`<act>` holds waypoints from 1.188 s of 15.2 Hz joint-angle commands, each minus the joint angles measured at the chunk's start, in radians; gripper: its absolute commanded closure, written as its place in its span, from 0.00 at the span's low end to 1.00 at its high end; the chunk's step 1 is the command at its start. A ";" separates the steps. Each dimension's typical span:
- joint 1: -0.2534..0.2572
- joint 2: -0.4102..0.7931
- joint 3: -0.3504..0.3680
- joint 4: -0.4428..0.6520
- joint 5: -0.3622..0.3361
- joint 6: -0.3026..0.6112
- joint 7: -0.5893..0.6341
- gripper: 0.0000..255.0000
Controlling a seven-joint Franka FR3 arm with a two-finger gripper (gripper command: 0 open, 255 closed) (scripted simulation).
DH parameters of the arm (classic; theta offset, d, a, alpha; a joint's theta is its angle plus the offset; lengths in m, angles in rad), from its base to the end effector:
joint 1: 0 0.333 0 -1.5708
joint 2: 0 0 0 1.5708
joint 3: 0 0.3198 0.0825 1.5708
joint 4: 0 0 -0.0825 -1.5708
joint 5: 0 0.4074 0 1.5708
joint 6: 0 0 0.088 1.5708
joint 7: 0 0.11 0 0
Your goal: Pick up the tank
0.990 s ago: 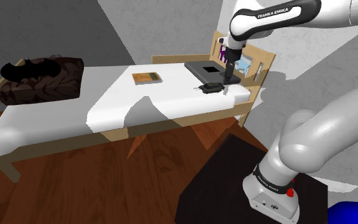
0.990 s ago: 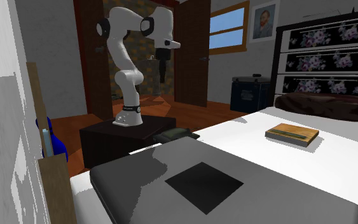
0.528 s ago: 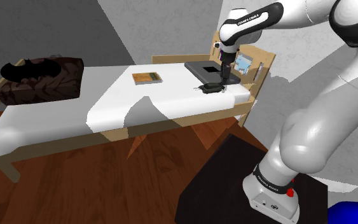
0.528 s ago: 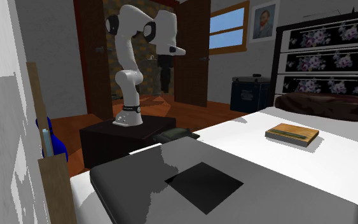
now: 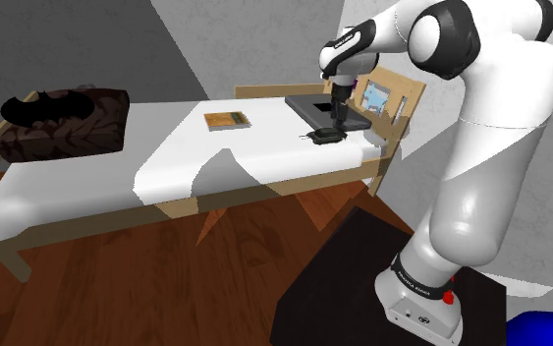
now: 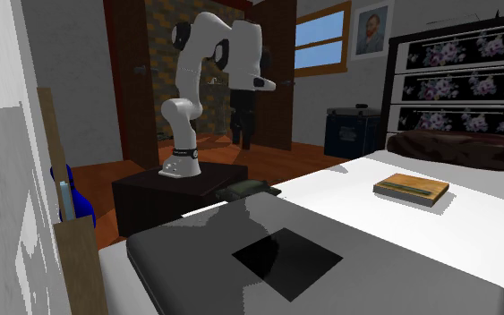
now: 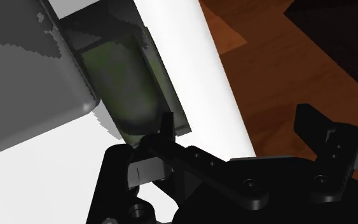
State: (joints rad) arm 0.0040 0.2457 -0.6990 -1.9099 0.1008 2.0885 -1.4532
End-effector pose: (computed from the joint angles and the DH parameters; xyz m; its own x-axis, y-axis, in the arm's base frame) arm 0.4918 -0.3803 0.3850 0.7487 0.6592 -0.0700 0.6610 -0.7504 0.0030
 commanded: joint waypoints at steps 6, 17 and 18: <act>-0.162 0.310 0.091 0.324 0.156 -0.045 -0.224 0.00; -0.181 0.372 0.117 0.310 0.187 0.026 -0.243 1.00; -0.181 0.372 0.117 0.310 0.187 0.026 -0.243 1.00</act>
State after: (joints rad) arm -0.1772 0.6166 -0.5824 -1.5998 0.2878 2.1137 -1.6964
